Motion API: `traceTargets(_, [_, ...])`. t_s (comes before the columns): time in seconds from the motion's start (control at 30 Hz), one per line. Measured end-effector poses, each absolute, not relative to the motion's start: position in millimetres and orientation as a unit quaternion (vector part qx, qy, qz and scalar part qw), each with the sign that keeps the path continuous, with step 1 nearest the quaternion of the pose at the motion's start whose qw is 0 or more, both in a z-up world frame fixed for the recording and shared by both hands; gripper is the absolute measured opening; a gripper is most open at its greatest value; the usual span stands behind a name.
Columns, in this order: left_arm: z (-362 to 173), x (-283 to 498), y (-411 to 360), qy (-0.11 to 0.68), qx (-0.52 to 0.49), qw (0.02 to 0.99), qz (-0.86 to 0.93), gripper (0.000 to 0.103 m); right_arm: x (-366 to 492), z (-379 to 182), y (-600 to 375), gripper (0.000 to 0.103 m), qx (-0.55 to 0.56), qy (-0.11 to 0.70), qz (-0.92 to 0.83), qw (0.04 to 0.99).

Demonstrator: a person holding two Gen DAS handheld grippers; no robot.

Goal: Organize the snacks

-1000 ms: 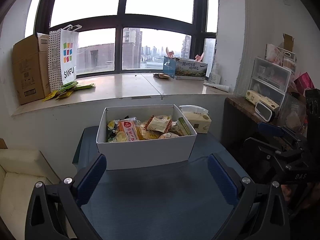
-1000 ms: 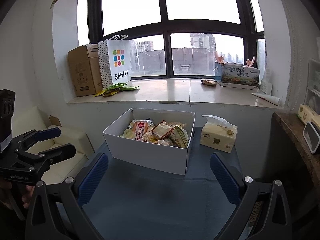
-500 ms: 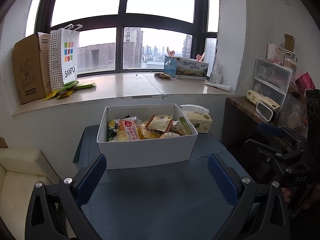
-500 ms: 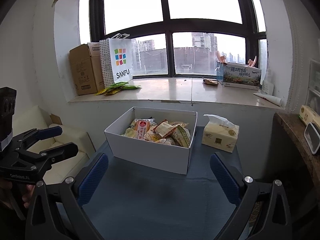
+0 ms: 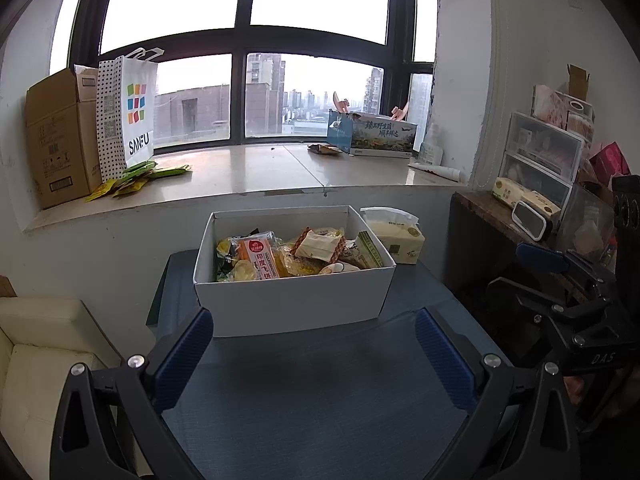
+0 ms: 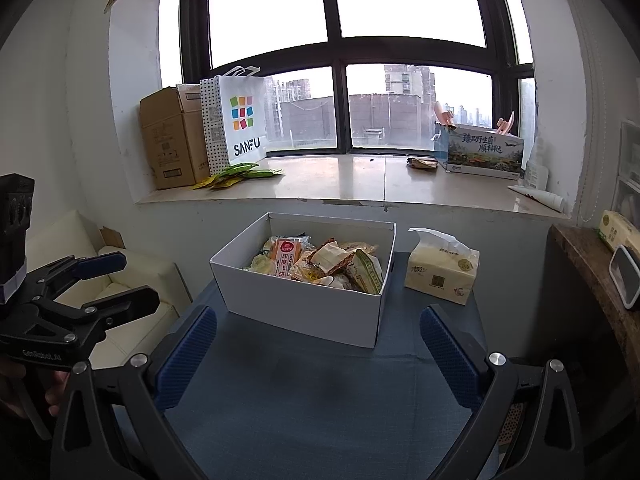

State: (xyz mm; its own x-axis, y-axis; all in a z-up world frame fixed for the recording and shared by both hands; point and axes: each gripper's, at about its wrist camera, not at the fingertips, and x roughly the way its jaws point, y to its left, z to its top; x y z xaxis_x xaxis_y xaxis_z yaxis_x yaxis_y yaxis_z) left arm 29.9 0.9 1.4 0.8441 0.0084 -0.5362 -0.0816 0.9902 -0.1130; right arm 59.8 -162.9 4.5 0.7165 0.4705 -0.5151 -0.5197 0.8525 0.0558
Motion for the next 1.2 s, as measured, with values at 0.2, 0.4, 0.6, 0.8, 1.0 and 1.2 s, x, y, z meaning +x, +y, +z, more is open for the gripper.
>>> traceTargets(0.2, [1.6,30.0,0.9,0.278,-0.065,0.958,0.024,0.103,58.8,3.6,-161.6,0.103,-0.048,0.264,0.269,0.925])
traceTargets(0.4, [2.0,30.1,0.9,0.278,-0.064,0.958,0.025,0.103,59.0,3.3,-160.7,0.103,-0.048,0.265,0.27,0.924])
traceTargets(0.6, [1.7,30.3,0.5,0.279,-0.064,0.958,0.024,0.103,58.2,3.3,-160.5,0.103,-0.048,0.265,0.271,0.924])
traceTargets(0.8, [2.0,30.9,0.9,0.279,-0.064,0.958,0.024,0.103,57.2,3.3,-158.5,0.103,-0.049,0.266,0.274,0.923])
traceTargets(1.0, [2.2,30.5,1.0,0.28,-0.063,0.958,0.024,0.103,58.7,2.8,-159.8,0.103,-0.049,0.266,0.274,0.923])
traceTargets(1.2, [1.9,30.5,1.0,0.28,-0.062,0.958,0.025,0.103,58.3,2.8,-160.0,0.103,-0.049,0.266,0.275,0.923])
